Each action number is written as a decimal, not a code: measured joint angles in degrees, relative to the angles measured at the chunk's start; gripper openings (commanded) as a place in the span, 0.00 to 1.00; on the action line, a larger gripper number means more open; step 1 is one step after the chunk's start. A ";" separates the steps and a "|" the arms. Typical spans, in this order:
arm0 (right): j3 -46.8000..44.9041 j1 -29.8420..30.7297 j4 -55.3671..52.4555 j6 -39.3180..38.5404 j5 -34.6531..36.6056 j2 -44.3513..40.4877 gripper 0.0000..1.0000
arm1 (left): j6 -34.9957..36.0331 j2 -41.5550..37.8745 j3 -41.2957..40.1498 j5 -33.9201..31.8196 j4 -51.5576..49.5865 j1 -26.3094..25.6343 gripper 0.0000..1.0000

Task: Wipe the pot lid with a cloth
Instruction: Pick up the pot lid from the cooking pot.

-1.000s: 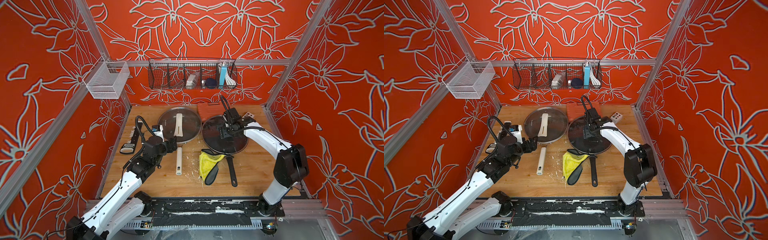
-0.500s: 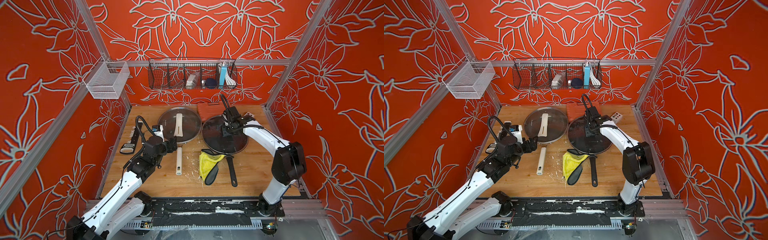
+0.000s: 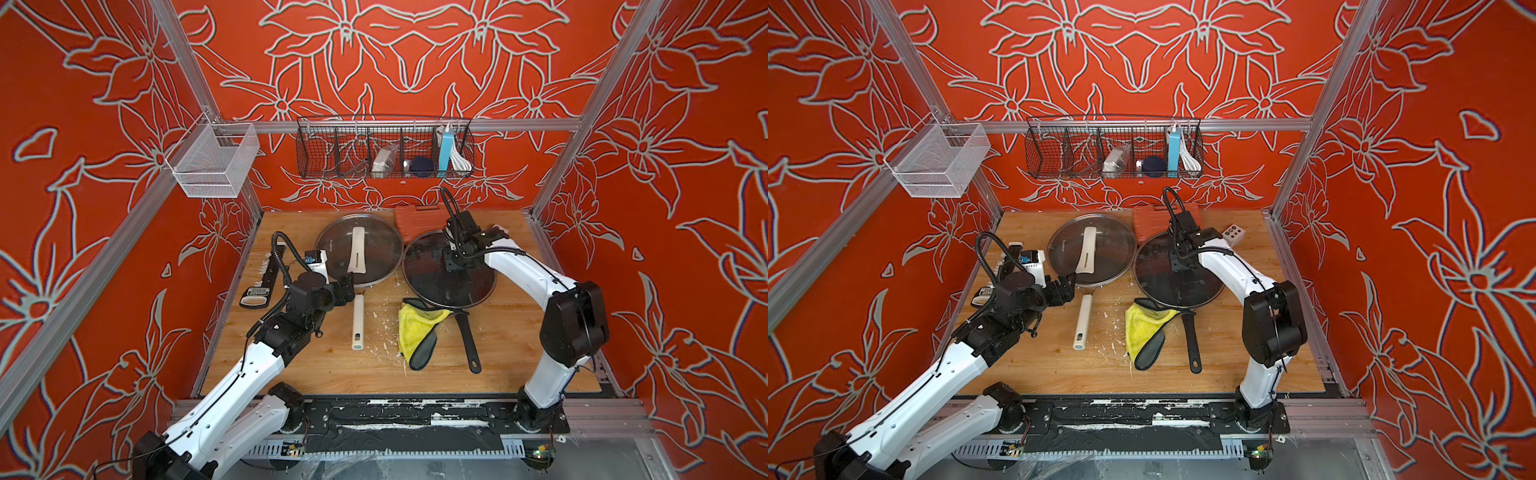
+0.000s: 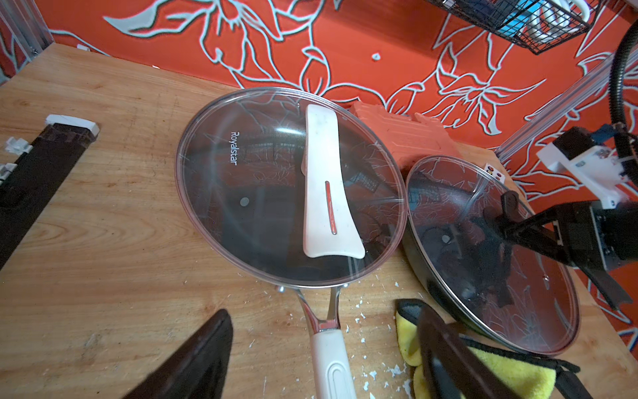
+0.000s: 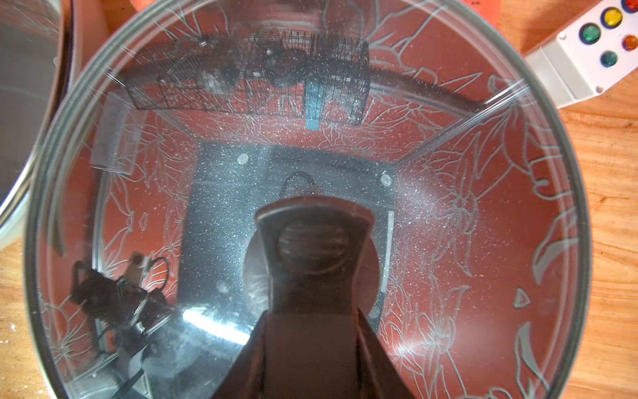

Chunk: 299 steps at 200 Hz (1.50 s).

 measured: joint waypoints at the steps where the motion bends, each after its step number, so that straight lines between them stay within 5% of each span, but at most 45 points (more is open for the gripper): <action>1: 0.00 0.00 0.00 0.00 0.00 0.00 0.24 | 0.00 0.00 0.00 0.00 0.00 0.00 0.83; 48: 0.02 0.00 -0.02 0.13 0.04 0.02 0.00 | 0.00 0.00 0.00 -0.13 0.00 -0.02 0.83; 299: -3.78 0.00 4.52 -0.39 0.96 -3.08 0.00 | 0.72 -0.17 0.00 -0.61 0.00 -1.57 0.83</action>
